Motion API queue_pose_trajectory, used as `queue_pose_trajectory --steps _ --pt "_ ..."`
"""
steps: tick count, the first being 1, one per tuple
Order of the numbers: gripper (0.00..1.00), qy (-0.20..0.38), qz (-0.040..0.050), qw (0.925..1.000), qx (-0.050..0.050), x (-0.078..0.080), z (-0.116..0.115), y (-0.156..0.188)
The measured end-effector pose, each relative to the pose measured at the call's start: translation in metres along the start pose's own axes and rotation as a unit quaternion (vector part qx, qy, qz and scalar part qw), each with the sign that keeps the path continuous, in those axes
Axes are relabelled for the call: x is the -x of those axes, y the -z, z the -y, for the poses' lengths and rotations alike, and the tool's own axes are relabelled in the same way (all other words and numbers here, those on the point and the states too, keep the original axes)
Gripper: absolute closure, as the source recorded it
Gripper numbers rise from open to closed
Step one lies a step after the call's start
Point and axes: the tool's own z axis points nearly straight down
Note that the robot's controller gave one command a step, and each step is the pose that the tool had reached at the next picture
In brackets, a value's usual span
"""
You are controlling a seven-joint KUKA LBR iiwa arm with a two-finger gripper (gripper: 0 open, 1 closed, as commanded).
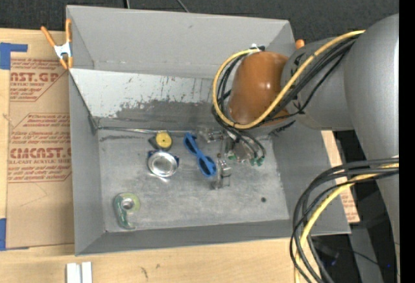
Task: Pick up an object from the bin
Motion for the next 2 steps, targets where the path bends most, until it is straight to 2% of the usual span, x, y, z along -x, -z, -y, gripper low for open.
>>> queue_pose_trajectory --steps 1,2 --pt "1.00 0.000 -0.0062 1.0000 0.001 -0.002 0.000 0.001" --pt "1.00 0.044 0.0041 0.9990 -0.001 0.009 0.014 0.161"
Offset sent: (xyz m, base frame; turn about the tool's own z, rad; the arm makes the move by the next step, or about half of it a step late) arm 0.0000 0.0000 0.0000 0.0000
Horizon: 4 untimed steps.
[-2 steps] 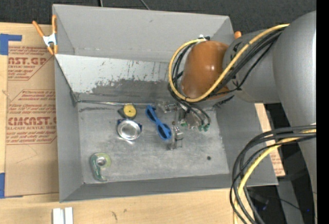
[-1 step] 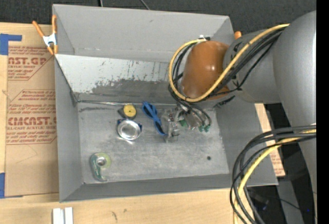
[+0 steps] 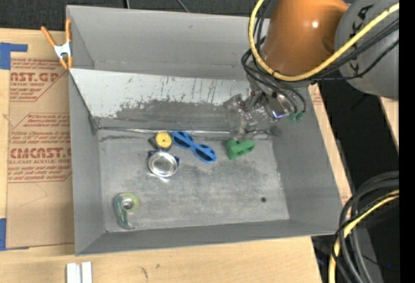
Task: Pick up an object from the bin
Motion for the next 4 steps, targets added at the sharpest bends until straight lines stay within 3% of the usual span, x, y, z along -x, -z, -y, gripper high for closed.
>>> queue_pose_trajectory --steps 1,2,3,4 --pt "1.00 -0.184 -0.0079 0.9828 0.001 -0.004 0.007 -0.087" --pt "0.00 -0.184 -0.0053 0.9829 0.001 -0.003 0.007 -0.085" --pt "0.00 -0.220 -0.0094 0.9755 0.001 -0.008 -0.001 -0.163" --pt "1.00 -0.220 -0.0053 0.9756 0.000 -0.006 0.000 -0.158"
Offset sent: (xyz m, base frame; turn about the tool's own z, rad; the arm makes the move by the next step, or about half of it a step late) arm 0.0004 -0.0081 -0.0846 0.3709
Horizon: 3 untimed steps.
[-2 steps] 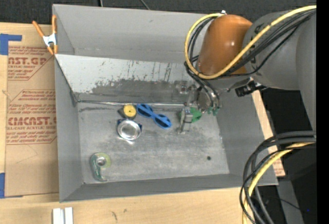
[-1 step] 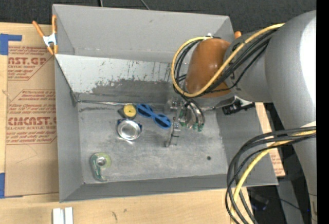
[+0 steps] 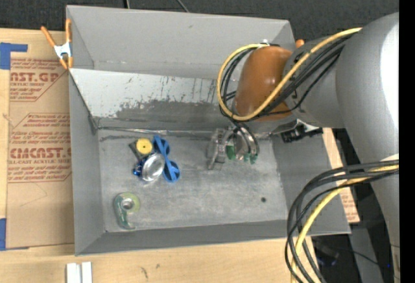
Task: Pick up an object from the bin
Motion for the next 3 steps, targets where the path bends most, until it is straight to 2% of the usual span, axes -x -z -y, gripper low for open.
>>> queue_pose_trajectory --steps 1,2,3 --pt "1.00 0.008 0.0027 1.0000 -0.003 -0.017 0.087 0.063" --pt "0.00 0.012 0.0002 0.9999 0.000 -0.018 0.081 0.060" --pt "0.00 0.030 0.0024 0.9995 0.000 0.012 0.070 -0.004"
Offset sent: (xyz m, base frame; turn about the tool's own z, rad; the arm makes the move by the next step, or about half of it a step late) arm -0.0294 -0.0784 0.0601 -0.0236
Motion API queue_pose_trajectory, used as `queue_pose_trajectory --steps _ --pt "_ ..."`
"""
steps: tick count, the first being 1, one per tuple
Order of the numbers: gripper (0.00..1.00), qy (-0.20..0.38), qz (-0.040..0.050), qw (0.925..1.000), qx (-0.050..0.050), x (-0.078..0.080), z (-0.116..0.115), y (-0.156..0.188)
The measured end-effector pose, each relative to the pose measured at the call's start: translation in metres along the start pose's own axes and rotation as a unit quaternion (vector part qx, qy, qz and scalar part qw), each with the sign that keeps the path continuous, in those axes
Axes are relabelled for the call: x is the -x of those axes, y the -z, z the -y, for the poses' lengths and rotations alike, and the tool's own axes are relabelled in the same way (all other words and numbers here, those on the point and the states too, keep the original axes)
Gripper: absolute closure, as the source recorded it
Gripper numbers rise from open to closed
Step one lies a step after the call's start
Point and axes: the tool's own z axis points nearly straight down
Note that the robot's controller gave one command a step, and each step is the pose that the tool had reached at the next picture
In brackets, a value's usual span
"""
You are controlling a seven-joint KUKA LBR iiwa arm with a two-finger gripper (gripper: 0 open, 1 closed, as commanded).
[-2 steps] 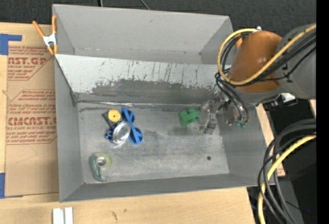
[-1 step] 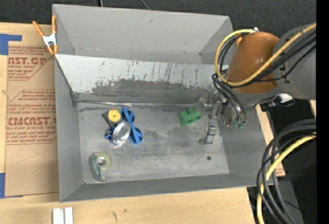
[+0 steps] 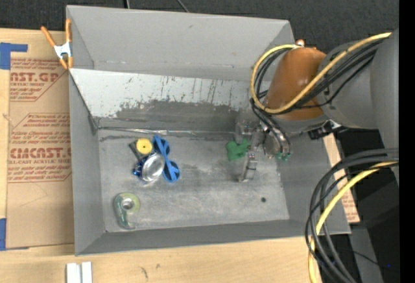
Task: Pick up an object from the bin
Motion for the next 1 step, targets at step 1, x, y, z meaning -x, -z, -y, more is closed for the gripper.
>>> queue_pose_trajectory --steps 1 --pt "1.00 0.000 -0.0003 1.0000 0.000 0.0006 0.0009 0.0061"
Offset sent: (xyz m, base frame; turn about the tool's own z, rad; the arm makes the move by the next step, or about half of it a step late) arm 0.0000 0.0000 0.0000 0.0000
